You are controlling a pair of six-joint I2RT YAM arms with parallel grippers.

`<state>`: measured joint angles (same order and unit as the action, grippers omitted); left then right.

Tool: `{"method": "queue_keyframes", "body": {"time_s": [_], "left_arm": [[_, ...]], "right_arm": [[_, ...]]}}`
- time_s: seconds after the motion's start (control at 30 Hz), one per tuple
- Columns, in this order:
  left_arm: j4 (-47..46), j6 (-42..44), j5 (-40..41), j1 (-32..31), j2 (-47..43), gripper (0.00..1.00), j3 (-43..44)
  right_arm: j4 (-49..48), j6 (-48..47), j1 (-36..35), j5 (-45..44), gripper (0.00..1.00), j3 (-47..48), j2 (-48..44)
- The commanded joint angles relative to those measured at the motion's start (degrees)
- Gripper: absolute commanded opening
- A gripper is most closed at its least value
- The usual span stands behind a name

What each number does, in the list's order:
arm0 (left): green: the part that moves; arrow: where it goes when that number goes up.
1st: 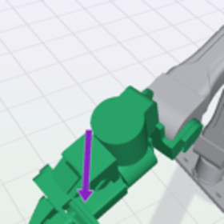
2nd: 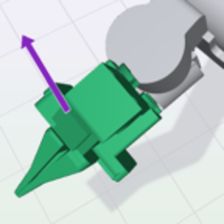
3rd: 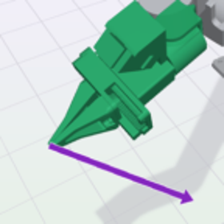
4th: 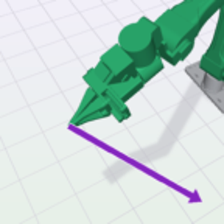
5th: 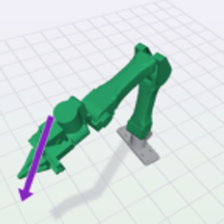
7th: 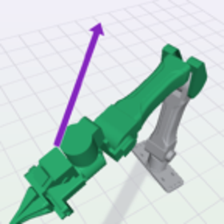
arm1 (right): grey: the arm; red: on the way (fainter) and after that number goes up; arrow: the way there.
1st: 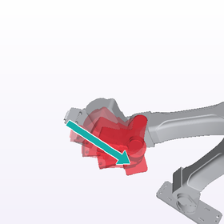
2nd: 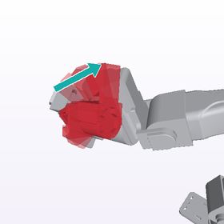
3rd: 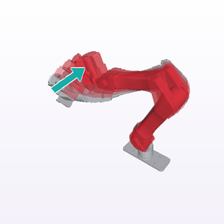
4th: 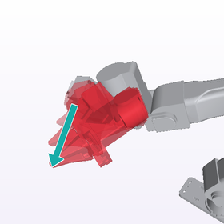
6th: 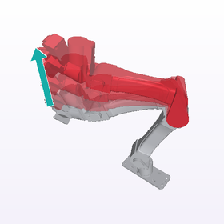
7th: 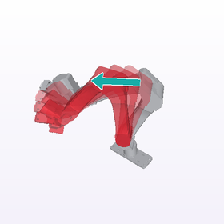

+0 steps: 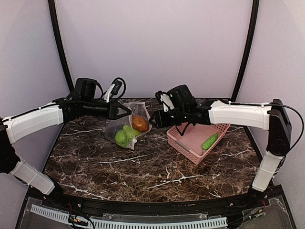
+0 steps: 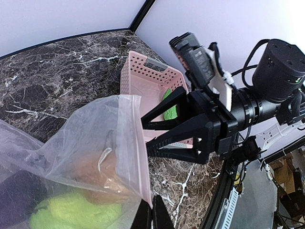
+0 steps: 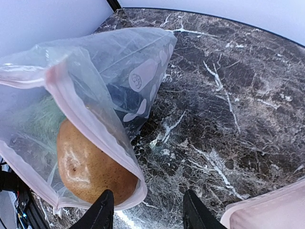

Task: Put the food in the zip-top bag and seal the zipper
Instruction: Adjust the zipper food storage bag at the center of the board.

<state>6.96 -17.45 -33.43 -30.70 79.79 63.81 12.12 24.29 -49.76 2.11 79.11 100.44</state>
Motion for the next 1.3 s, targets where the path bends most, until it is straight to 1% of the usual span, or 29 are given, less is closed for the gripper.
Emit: {"method": "queue_keyframes", "body": {"time_s": [0.0,0.2,0.4,0.57,0.63,0.77,0.83,0.93,0.97,1.07,1.27], "left_arm": [[-1.05,-0.13,-0.99,0.33,-2.27,0.01,0.16],[-1.06,-0.13,-1.09,0.29,-2.25,0.01,0.09],[-1.07,-0.21,-1.13,0.3,-2.11,0.01,0.11],[-1.0,-0.14,-0.99,0.33,-2.17,0.01,0.17],[-0.94,-0.22,-1.07,0.4,-2.28,0.01,0.22],[-0.46,-0.7,-0.78,1.96,-2.86,0.01,1.53],[0.98,-1.44,-0.53,3.22,-3.17,0.01,4.29],[5.69,-1.03,-1.33,4.26,-2.63,0.01,11.42],[8.42,-0.75,-1.06,4.38,-2.32,0.01,12.78],[12.42,-0.44,-0.6,4.42,-0.75,0.01,18.28],[14.68,-2.07,-1.47,4.42,0.37,0.01,21.27]], "right_arm": [[-2.03,0.54,0.52,3.36,0.46,2.04,3.18],[-2.02,1.02,1.19,3.66,0.38,2.79,5.54],[-2.99,1.03,1.55,6.06,0.28,3.33,6.99],[-4.21,1.11,1.77,8.59,0.1,3.69,6.54],[-4.87,1.17,1.77,9.11,0.0,3.65,5.7],[-4.32,1.06,1.68,10.15,0.0,5.01,3.01],[-2.01,0.78,1.69,10.44,0.0,7.77,1.71],[0.24,0.15,1.68,11.58,0.0,12.09,0.55],[0.42,0.14,1.68,12.31,0.0,13.14,0.39],[0.04,0.9,1.68,14.56,0.0,15.2,0.03],[0.72,1.36,1.64,14.58,0.0,16.01,-0.39]]}}
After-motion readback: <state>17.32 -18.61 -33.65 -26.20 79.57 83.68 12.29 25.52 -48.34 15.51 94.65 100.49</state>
